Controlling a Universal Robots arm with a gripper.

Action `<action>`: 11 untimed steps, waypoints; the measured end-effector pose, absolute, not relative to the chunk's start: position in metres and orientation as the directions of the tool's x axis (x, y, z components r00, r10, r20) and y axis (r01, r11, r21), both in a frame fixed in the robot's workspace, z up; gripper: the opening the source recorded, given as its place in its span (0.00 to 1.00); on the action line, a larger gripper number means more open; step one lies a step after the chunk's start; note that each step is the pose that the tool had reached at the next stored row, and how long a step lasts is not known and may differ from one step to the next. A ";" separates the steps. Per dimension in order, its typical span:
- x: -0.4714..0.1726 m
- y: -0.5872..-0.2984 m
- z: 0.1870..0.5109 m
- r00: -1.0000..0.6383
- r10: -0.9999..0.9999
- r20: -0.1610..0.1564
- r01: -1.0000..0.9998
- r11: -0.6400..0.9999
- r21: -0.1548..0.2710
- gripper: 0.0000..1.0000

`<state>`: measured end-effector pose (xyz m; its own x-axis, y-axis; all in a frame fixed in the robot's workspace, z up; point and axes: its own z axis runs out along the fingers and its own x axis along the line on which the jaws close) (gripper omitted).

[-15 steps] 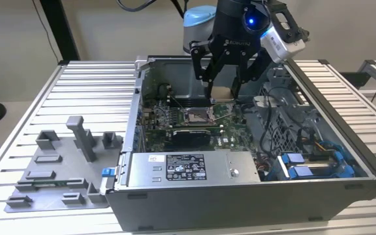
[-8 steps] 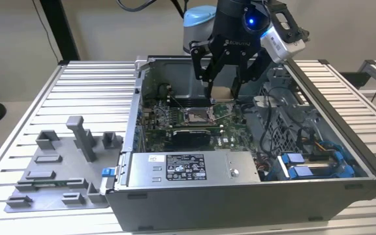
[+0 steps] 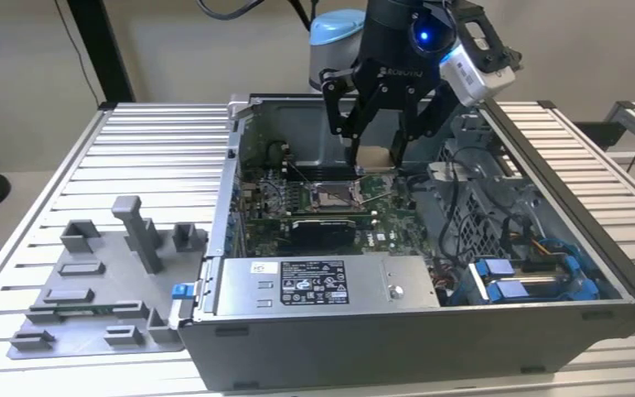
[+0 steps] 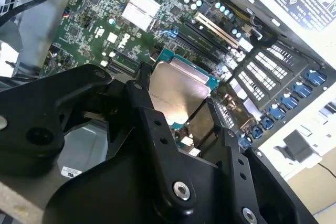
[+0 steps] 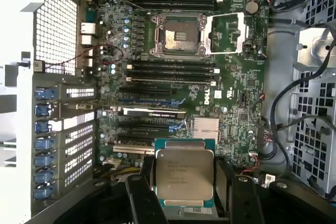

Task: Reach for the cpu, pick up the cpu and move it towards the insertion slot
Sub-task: 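Pick up the cpu and move it towards the insertion slot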

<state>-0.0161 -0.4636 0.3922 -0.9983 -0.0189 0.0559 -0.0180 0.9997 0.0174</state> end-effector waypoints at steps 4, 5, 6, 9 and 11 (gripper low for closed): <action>-0.016 -0.458 0.392 -0.998 -0.019 0.056 -0.018 1.000 0.017 0.00; -0.016 -0.456 0.392 -0.998 -0.019 0.056 -0.018 1.000 0.017 0.00; -0.016 -0.454 0.392 -0.998 -0.019 0.056 -0.018 1.000 0.017 0.00; -0.016 -0.447 0.392 -0.998 -0.019 0.056 -0.018 1.000 0.017 0.00; -0.016 -0.443 0.392 -0.998 -0.019 0.056 -0.018 1.000 0.017 0.00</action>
<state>-0.0161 -0.4428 0.3921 -0.9983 -0.0189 0.0559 -0.0180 0.9997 0.0174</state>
